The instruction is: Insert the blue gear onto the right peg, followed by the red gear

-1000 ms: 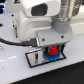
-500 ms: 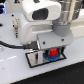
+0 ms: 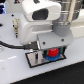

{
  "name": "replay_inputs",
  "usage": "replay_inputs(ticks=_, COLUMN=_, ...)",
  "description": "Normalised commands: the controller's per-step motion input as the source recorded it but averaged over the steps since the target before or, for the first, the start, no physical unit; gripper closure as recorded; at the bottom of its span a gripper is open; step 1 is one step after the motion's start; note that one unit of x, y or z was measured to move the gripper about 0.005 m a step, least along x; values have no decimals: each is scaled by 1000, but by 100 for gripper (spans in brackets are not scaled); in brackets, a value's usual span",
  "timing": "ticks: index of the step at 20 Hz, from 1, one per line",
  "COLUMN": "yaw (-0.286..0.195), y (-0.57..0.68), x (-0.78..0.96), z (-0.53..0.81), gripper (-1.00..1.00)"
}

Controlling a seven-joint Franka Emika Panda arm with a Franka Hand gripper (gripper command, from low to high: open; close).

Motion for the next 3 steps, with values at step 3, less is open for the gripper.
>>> replay_inputs(ticks=3, yaw=0, y=126, x=9, z=474, gripper=-100)
